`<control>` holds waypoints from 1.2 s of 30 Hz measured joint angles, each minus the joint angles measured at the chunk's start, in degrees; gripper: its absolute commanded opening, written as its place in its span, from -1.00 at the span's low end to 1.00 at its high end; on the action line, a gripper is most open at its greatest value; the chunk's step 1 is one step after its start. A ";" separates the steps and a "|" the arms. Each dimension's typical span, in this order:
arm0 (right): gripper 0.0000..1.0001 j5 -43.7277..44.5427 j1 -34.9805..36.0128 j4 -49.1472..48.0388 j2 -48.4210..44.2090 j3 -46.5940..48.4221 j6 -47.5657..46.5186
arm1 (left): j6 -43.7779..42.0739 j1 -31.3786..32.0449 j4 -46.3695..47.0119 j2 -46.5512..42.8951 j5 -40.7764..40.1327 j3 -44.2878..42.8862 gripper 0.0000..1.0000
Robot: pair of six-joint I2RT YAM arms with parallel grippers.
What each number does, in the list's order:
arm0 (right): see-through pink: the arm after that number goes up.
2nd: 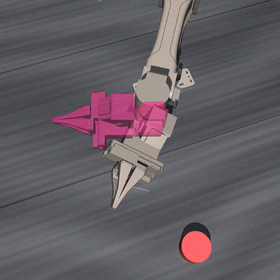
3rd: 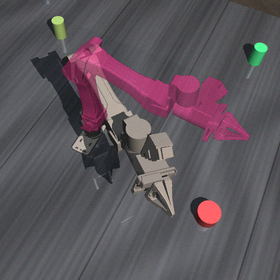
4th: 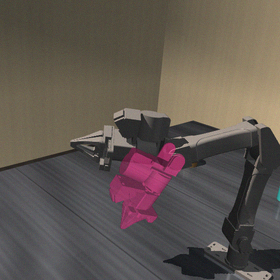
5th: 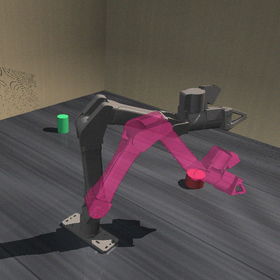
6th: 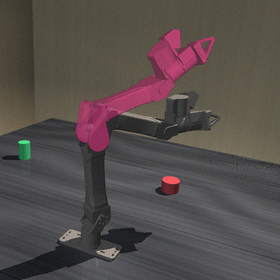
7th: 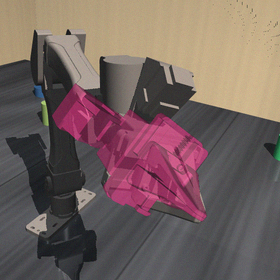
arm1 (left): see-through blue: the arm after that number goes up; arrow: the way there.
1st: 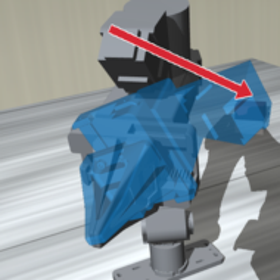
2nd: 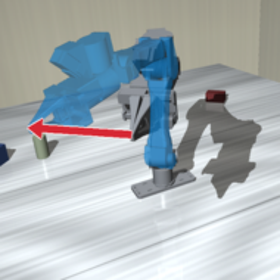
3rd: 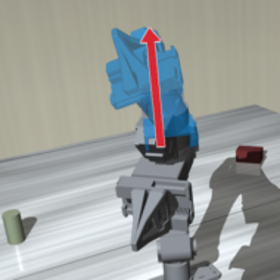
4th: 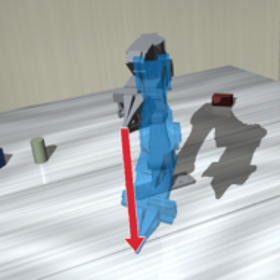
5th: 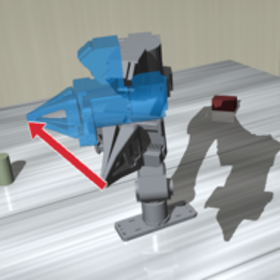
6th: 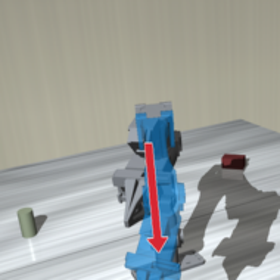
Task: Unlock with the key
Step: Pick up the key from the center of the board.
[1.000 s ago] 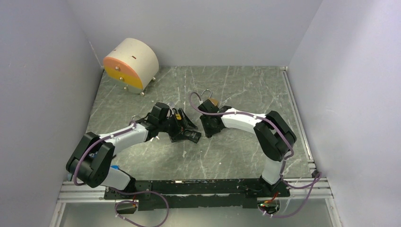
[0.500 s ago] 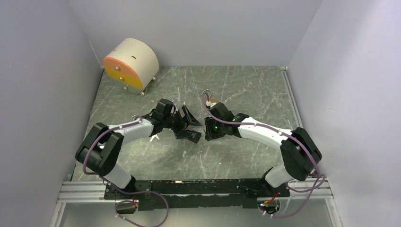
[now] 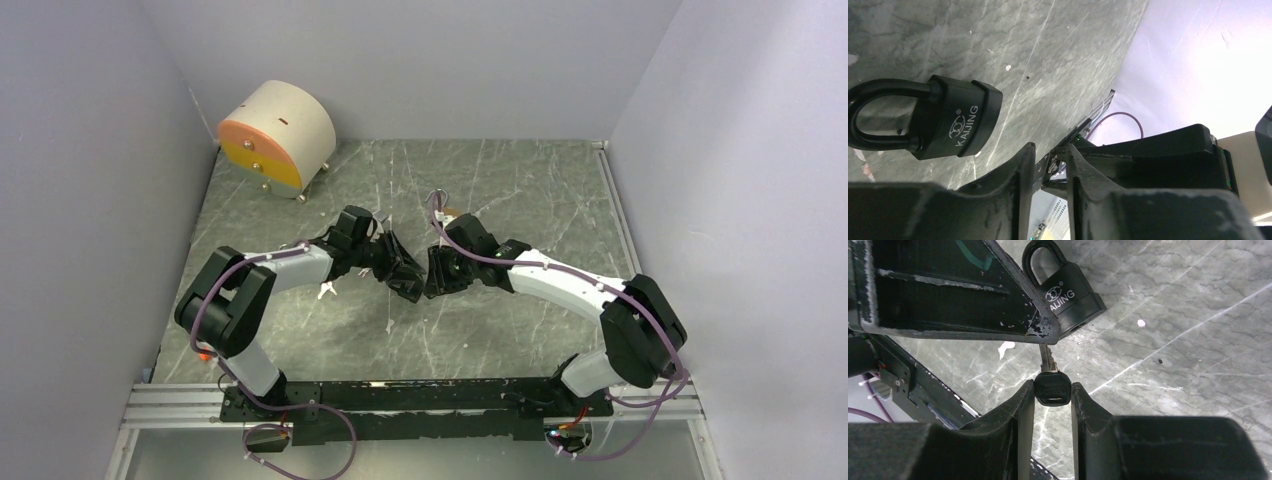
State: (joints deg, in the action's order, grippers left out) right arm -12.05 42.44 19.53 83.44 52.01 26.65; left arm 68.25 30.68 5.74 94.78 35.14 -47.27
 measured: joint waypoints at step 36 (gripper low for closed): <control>-0.53 -24.02 -12.00 -45.92 -28.57 -22.88 30.82 | -8.02 0.37 17.31 -10.93 20.55 -8.02 -0.95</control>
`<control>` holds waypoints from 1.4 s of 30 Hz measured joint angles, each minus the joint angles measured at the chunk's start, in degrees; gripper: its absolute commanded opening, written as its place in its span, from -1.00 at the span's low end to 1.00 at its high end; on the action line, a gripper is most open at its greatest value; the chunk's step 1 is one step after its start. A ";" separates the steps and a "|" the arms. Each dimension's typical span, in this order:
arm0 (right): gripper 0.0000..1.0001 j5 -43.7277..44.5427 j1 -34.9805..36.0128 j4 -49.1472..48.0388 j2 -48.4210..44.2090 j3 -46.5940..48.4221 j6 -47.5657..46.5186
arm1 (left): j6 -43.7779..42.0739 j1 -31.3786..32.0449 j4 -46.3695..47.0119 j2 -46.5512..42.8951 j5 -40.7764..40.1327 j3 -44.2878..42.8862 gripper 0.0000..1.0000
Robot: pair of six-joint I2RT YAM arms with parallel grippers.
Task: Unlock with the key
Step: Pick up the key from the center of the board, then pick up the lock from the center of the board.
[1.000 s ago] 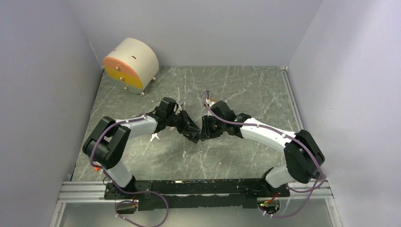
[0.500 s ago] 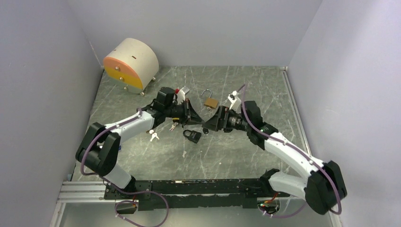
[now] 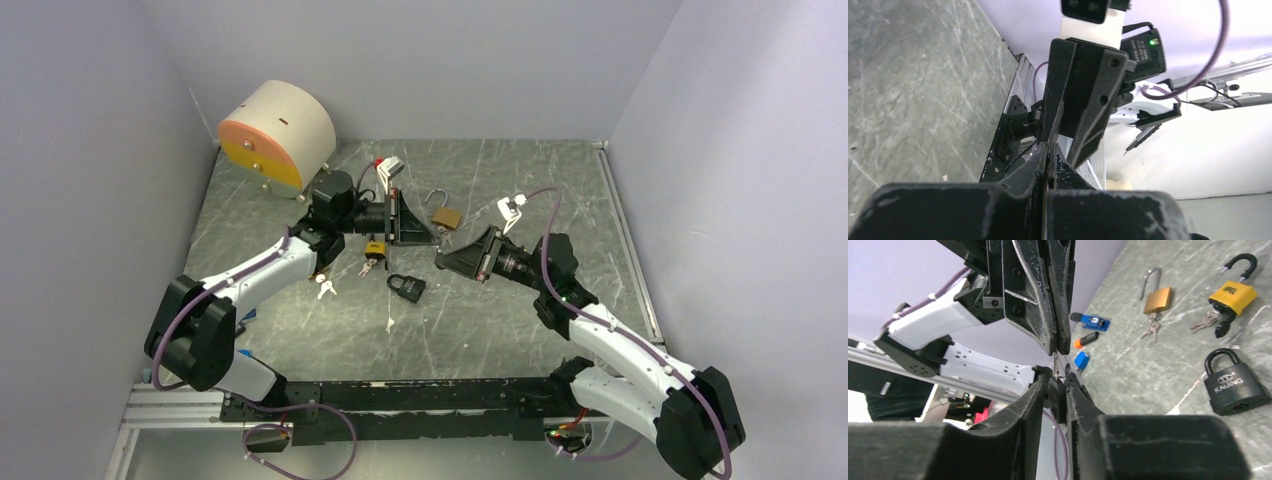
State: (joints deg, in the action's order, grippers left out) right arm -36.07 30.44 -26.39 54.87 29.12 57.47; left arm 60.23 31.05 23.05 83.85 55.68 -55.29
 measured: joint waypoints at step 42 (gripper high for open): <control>-1.00 -2.08 -0.81 4.74 -1.95 -14.27 -0.57 | 9.64 5.33 -68.81 21.97 -50.03 -20.81 0.88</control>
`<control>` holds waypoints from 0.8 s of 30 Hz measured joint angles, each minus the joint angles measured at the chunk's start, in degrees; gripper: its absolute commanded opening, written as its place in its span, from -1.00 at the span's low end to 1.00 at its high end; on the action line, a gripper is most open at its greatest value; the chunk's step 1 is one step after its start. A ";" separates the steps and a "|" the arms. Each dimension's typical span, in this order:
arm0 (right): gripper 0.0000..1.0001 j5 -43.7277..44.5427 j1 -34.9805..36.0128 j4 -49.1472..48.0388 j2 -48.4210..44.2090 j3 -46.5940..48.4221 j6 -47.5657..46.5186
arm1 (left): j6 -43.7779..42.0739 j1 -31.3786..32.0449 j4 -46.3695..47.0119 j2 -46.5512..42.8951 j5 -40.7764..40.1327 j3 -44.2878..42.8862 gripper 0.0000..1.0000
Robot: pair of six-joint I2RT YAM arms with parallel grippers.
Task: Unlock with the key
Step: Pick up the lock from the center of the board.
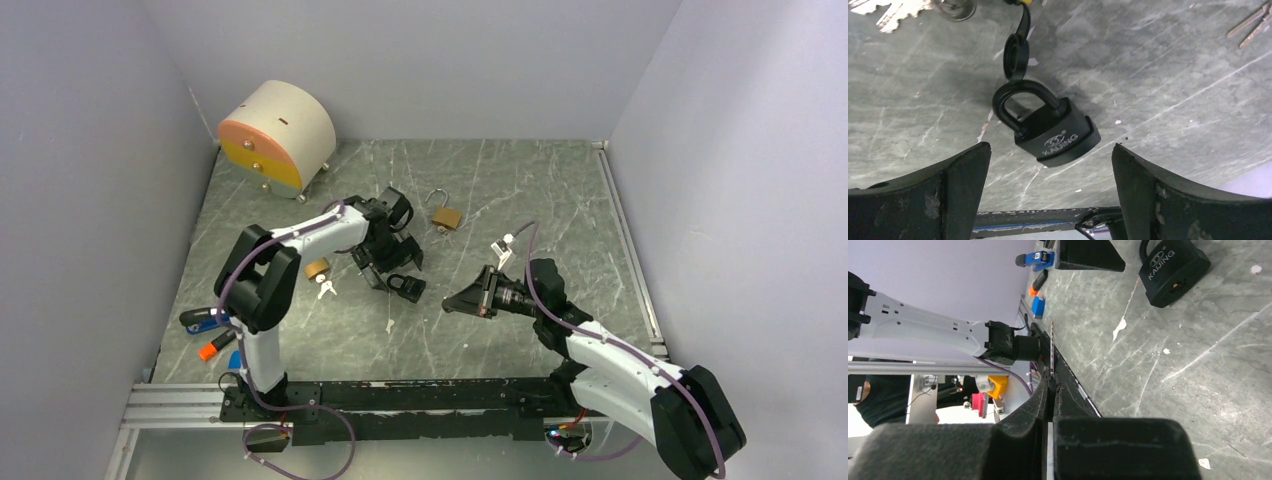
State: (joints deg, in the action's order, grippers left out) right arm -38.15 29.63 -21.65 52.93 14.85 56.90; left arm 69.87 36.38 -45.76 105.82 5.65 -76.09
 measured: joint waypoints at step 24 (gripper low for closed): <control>-1.00 1.81 -2.38 6.29 -0.42 -1.75 -4.46 | -0.66 3.34 -14.16 13.44 -3.08 -12.72 -0.95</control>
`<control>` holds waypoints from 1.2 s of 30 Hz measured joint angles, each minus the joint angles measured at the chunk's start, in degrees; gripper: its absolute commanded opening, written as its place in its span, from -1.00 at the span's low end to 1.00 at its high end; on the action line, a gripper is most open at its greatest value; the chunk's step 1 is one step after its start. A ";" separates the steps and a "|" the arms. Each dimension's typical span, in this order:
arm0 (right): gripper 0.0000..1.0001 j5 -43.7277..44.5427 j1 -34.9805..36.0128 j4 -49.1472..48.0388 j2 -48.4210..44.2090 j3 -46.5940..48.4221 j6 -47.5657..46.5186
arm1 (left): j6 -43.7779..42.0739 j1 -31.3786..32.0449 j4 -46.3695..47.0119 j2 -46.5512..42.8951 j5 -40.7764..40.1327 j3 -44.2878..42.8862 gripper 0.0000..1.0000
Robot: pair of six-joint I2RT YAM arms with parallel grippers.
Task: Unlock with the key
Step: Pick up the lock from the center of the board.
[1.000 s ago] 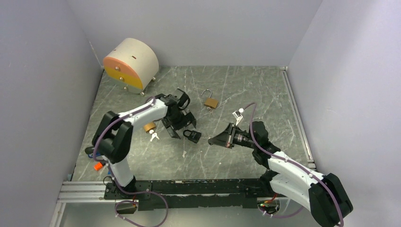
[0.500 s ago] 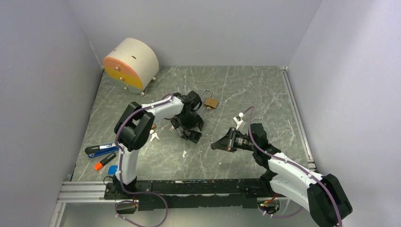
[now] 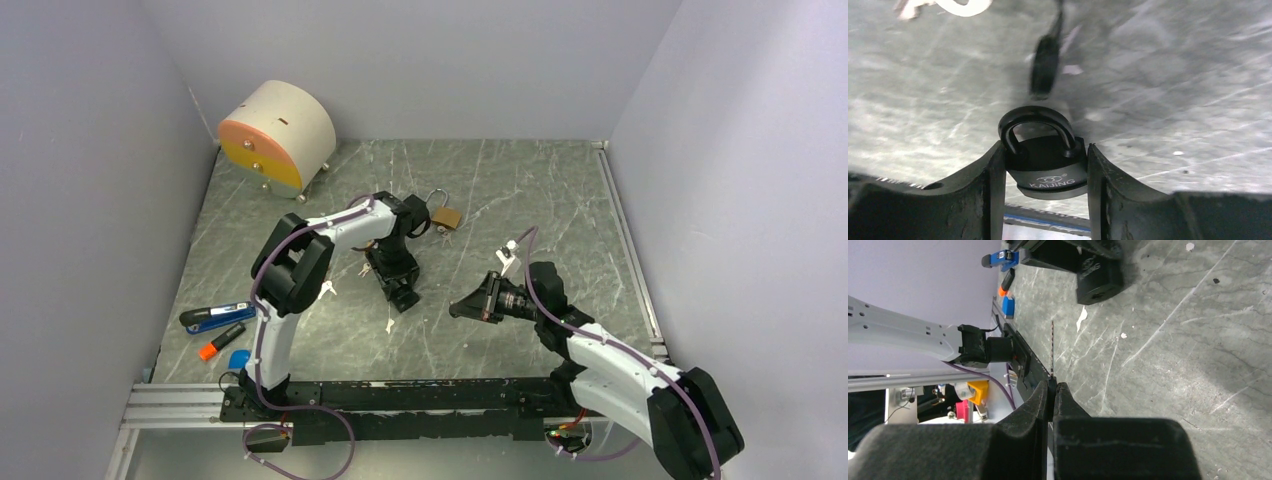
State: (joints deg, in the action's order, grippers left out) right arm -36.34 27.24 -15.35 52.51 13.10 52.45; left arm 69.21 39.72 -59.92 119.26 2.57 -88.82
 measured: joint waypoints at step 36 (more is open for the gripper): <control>-1.00 -7.56 11.10 -16.24 7.17 0.79 2.73 | -17.53 -3.61 -17.25 -9.46 21.94 -4.55 -0.95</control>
State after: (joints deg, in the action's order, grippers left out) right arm -43.90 38.35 -31.59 59.68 13.89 55.18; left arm 51.68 36.12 -77.17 109.80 24.51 -93.36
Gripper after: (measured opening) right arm 0.040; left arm 0.551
